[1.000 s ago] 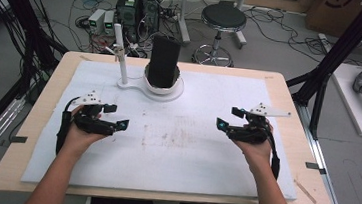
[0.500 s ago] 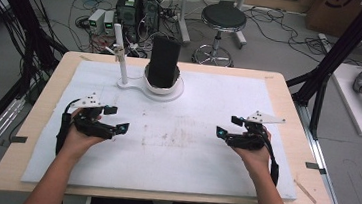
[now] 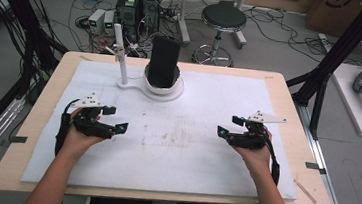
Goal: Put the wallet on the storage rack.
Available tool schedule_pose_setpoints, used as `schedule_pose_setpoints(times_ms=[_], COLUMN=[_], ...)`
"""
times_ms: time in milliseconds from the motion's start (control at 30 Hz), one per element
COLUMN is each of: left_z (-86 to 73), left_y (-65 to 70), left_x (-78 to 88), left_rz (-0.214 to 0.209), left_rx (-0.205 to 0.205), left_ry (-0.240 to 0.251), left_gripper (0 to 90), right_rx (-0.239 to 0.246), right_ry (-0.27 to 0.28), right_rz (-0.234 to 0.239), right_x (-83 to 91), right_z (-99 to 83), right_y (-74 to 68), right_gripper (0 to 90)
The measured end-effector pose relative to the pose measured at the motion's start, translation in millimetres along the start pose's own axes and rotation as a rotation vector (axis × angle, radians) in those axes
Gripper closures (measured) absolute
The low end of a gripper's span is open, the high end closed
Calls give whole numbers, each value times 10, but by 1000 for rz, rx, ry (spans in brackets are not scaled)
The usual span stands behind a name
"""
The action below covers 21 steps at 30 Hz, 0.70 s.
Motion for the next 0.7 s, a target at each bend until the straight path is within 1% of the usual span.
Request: schedule_pose_setpoints(times_ms=[100,167,267,333,467,700], left_z=[-25,-33,-43,-41,-59,-53], left_y=[-6,-14,-18,-11,-10,-17], left_x=[-26,-40,-43,-36,-61,-64], left_rz=[-8,-12,-10,-5,-9,-10], left_rx=[8,18,18,15,23,26], left_ry=[-10,-11,-19,-16,-22,-15], left_gripper=[106,106,106,106,106,106], right_rx=[-9,0,2,1,5,6], right_ry=[-2,3,-3,-11,-13,-9], right_rz=[0,1,-5,-5,-7,-17], right_x=[2,11,19,13,6,34], right_z=[1,8,-4,-16,-20,-19], right_y=[7,5,18,23,15,21], right_gripper=[176,176,176,176,176,176])
Point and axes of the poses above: each handheld gripper's, and its own axes: x roughly backward along the jaws, z roughly out of its top, y roughly to its right, the point moved 9 cm from there along -x, roughly forward along the jaws, and after that the axes turned 14 degrees about -x, right-handed, at the moved point
